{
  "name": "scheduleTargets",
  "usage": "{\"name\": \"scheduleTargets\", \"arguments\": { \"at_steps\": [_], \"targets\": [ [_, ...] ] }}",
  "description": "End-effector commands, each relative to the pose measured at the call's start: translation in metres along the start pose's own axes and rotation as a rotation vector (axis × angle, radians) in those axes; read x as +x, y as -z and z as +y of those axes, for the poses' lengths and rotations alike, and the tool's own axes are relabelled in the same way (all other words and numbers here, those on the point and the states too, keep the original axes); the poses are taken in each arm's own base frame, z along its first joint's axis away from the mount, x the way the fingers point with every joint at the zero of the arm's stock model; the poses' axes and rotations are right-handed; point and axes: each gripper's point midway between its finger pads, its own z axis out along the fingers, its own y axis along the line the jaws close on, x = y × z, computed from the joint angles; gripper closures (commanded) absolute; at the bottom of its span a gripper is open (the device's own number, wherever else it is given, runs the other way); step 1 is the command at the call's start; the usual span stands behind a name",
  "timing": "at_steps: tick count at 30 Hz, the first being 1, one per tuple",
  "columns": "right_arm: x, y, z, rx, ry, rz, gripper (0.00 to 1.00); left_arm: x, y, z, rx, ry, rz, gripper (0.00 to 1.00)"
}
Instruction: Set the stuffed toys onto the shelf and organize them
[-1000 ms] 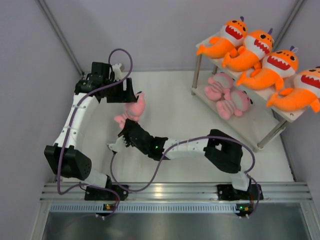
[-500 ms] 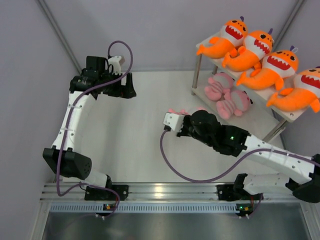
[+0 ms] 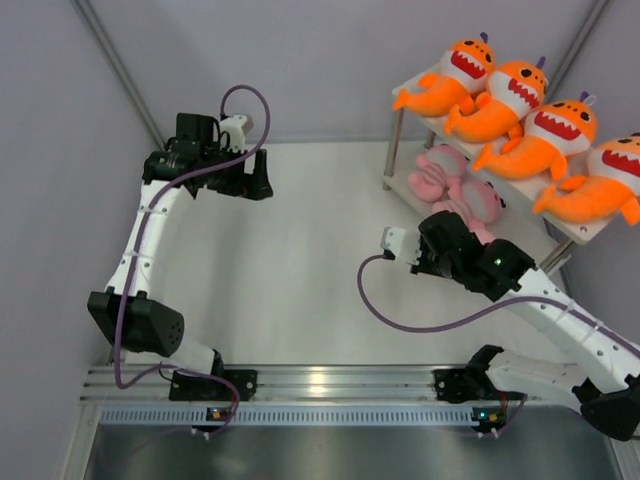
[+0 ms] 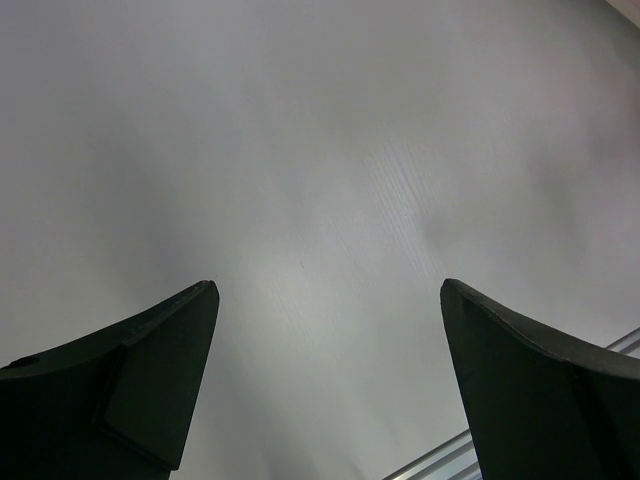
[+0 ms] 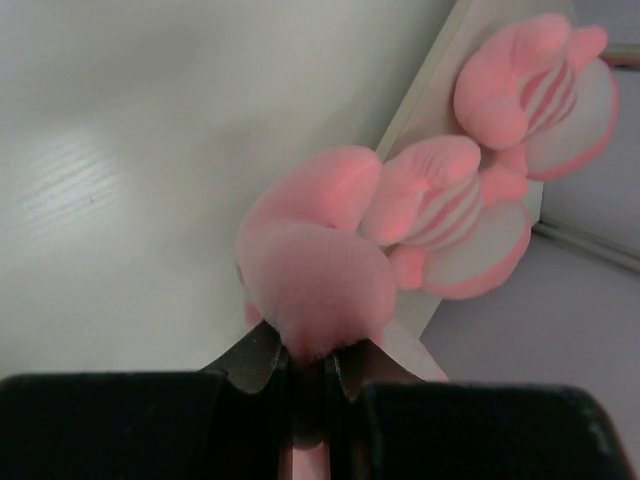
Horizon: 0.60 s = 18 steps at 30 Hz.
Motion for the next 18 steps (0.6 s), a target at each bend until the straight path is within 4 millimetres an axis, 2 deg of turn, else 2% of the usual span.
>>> {"name": "scheduleTargets", "arguments": {
  "at_steps": [1, 5, 6, 8, 9, 10, 11, 12, 13, 14, 17, 18],
  "targets": [
    [0.037, 0.011, 0.004, -0.052, 0.05, 0.087, 1.0, 0.002, 0.002, -0.002, 0.013, -0.031, -0.002, 0.02],
    [0.072, 0.001, 0.004, -0.082, 0.151, 0.19, 1.0, 0.003, 0.001, -0.001, 0.013, -0.034, 0.002, 0.02],
    [0.085, -0.007, 0.01, -0.105, 0.161, 0.229, 1.0, 0.002, 0.001, -0.001, 0.015, -0.034, 0.002, 0.02],
    [0.095, -0.013, 0.003, -0.084, 0.185, 0.252, 1.0, 0.002, 0.001, -0.002, 0.019, -0.034, 0.0, 0.02],
    [0.097, -0.017, 0.005, -0.084, 0.203, 0.245, 1.0, 0.003, 0.001, -0.003, 0.023, -0.033, 0.003, 0.02],
    [0.09, -0.023, -0.006, -0.032, 0.214, 0.211, 1.0, 0.003, 0.0, -0.003, 0.026, -0.034, 0.004, 0.02],
    [0.092, -0.028, -0.016, -0.003, 0.258, 0.202, 1.0, 0.004, -0.001, -0.003, 0.026, -0.035, 0.007, 0.02],
    [0.099, -0.036, -0.014, 0.005, 0.276, 0.207, 1.0, 0.004, -0.001, -0.003, 0.027, -0.033, 0.008, 0.02],
    [0.095, -0.042, -0.032, 0.09, 0.277, 0.181, 1.0, 0.004, -0.002, -0.003, 0.031, -0.031, 0.008, 0.02],
    [0.105, -0.044, -0.04, 0.116, 0.287, 0.203, 1.0, 0.004, -0.003, -0.003, 0.034, -0.03, 0.011, 0.02],
    [0.106, -0.053, -0.049, 0.155, 0.302, 0.179, 1.0, 0.006, -0.003, -0.004, 0.037, -0.03, 0.015, 0.02],
    [0.105, -0.058, -0.047, 0.145, 0.305, 0.153, 1.0, 0.005, -0.003, -0.004, 0.037, -0.032, 0.012, 0.02]
  ]
}}
